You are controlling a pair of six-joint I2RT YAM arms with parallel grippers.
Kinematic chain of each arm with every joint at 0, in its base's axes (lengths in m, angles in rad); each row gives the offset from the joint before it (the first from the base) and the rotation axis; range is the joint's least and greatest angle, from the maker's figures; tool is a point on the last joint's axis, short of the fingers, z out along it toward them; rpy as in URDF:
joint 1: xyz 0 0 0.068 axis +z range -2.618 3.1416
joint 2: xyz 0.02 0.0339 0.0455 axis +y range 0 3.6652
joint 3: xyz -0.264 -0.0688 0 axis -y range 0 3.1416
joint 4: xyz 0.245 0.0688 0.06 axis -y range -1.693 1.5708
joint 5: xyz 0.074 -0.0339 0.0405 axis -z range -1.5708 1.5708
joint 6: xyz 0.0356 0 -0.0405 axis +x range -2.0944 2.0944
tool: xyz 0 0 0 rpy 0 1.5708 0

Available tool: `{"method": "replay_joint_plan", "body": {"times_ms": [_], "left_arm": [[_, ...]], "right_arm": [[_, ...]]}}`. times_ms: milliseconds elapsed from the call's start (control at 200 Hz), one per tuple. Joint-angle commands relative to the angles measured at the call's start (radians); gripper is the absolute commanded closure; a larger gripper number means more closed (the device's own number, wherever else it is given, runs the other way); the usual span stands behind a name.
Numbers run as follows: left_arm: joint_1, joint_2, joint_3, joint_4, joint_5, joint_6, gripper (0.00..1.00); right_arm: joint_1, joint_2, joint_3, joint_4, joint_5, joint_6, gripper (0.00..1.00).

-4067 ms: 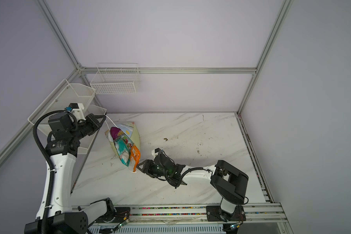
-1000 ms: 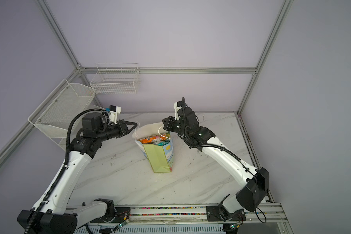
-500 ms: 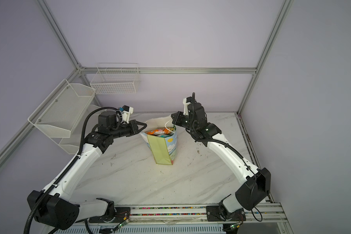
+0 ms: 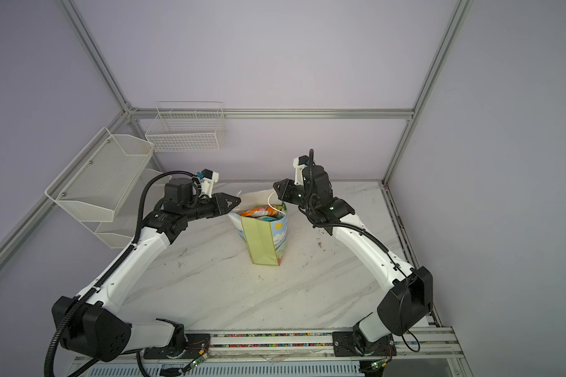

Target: Place the snacks into the paper bag

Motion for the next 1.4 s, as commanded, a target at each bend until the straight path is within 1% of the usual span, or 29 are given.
{"method": "replay_joint_plan", "body": {"times_ms": [0,65,170,250,380,415,560,615,645,670,725,780,795,805,925,1060,1280,1395], "left_arm": [[-0.003,-0.014,0.073,0.020,-0.005,0.024,0.62],[-0.001,-0.012,0.075,0.022,-0.005,0.024,0.55],[-0.002,-0.016,0.081,0.022,-0.005,0.022,0.45],[-0.002,-0.026,0.086,0.023,-0.006,0.022,0.42],[0.000,-0.056,0.100,0.024,-0.016,0.023,0.35],[0.000,-0.065,0.104,0.024,-0.021,0.025,0.34],[0.002,-0.105,0.126,0.012,-0.051,0.038,0.24],[0.004,-0.120,0.133,-0.006,-0.077,0.054,0.19],[0.004,-0.130,0.137,-0.019,-0.094,0.063,0.17],[0.005,-0.140,0.140,-0.029,-0.112,0.072,0.15],[0.005,-0.162,0.139,-0.044,-0.160,0.095,0.11],[0.005,-0.188,0.131,-0.053,-0.218,0.114,0.07],[0.005,-0.196,0.129,-0.056,-0.231,0.119,0.06],[0.005,-0.200,0.127,-0.057,-0.247,0.122,0.06],[0.007,-0.253,0.118,-0.075,-0.390,0.159,0.00],[0.007,-0.321,0.077,-0.073,-0.548,0.186,0.00],[0.007,-0.459,-0.095,-0.004,-0.788,0.228,0.00],[0.007,-0.520,-0.183,0.027,-0.892,0.258,0.00]], "right_arm": [[-0.006,-0.033,-0.013,0.079,-0.021,-0.015,0.73],[-0.006,-0.042,-0.017,0.079,-0.020,-0.019,0.65],[-0.006,-0.054,-0.013,0.078,-0.028,-0.027,0.57],[-0.006,-0.067,-0.012,0.076,-0.030,-0.032,0.50],[-0.006,-0.095,-0.019,0.066,-0.030,-0.038,0.43],[-0.006,-0.103,-0.021,0.062,-0.029,-0.040,0.39],[-0.008,-0.130,-0.027,0.047,-0.022,-0.069,0.28],[-0.008,-0.130,-0.029,0.040,-0.007,-0.087,0.25],[-0.008,-0.161,-0.028,0.031,0.005,-0.097,0.24],[-0.008,-0.167,-0.026,0.021,0.021,-0.108,0.21],[-0.008,-0.182,-0.021,-0.004,0.062,-0.135,0.19],[-0.008,-0.199,-0.019,-0.026,0.117,-0.165,0.11],[-0.008,-0.207,-0.019,-0.033,0.134,-0.177,0.04],[-0.008,-0.209,-0.018,-0.039,0.145,-0.185,0.03],[-0.008,-0.265,-0.035,-0.065,0.281,-0.250,0.03],[-0.008,-0.327,-0.063,-0.073,0.414,-0.313,0.03],[-0.008,-0.423,-0.158,-0.057,0.661,-0.395,0.03],[-0.008,-0.485,-0.270,0.012,0.763,-0.456,0.03]]}}
